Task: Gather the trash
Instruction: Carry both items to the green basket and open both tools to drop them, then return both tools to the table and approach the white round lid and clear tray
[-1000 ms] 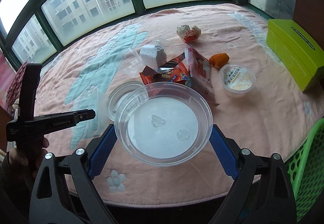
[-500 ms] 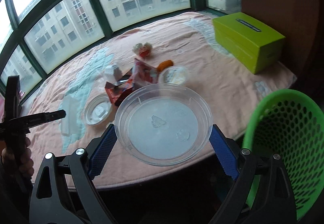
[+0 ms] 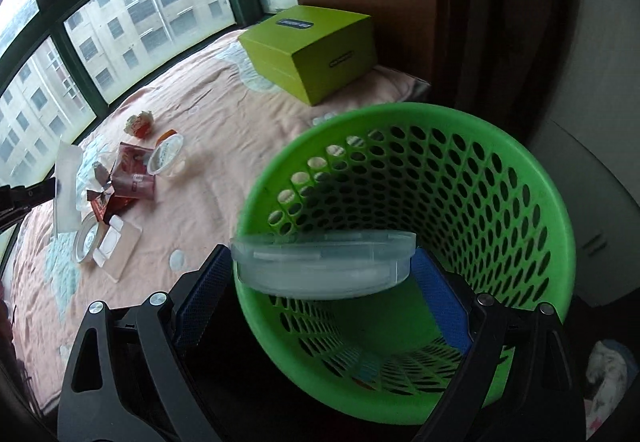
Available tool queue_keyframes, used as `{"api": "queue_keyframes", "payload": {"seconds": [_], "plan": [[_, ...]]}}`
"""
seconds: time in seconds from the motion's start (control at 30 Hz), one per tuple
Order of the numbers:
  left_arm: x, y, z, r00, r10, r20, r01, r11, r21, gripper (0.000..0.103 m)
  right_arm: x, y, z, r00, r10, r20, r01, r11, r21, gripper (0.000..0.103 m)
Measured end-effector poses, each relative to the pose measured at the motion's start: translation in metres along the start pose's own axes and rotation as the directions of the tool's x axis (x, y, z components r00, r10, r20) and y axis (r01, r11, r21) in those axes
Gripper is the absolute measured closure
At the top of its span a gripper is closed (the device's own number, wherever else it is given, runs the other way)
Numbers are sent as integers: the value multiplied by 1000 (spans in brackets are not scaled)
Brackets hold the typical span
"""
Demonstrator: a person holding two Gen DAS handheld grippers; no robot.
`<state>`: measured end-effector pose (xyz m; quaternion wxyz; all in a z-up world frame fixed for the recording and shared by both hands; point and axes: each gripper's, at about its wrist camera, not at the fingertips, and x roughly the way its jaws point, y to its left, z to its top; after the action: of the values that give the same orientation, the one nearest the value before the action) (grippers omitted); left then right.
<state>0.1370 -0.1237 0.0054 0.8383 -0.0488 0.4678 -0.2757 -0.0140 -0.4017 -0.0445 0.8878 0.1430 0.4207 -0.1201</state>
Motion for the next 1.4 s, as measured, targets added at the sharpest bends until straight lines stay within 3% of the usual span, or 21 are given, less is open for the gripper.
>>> {"api": "queue_keyframes", "payload": {"seconds": [0.4, 0.97, 1.0, 1.03, 1.1, 1.23, 1.4], "plan": [[35, -87, 12, 995, -77, -60, 85, 987, 138, 97, -14, -35, -8, 1000, -14, 17, 13, 997, 80, 15], [88, -172, -10, 972, -127, -199, 178, 949, 261, 96, -47, -70, -19, 993, -77, 85, 64, 987, 149, 14], [90, -176, -12, 971, -127, -204, 179, 948, 264, 92, -49, -71, -19, 993, -83, 89, 69, 986, 150, 14], [91, -178, -13, 969, -129, -212, 184, 947, 263, 79, -51, -72, -20, 992, -88, 91, 73, 986, 152, 14], [93, -182, -16, 969, -129, -212, 185, 945, 270, 68, -53, -75, -22, 992, -91, 91, 76, 984, 159, 14], [92, -183, -21, 967, -133, -216, 191, 942, 276, 64, -54, -76, -24, 992, -90, 87, 76, 984, 161, 14], [77, -169, -21, 981, -97, -168, 141, 950, 278, 57, -51, -66, -20, 994, -62, 87, 50, 990, 131, 14]]}}
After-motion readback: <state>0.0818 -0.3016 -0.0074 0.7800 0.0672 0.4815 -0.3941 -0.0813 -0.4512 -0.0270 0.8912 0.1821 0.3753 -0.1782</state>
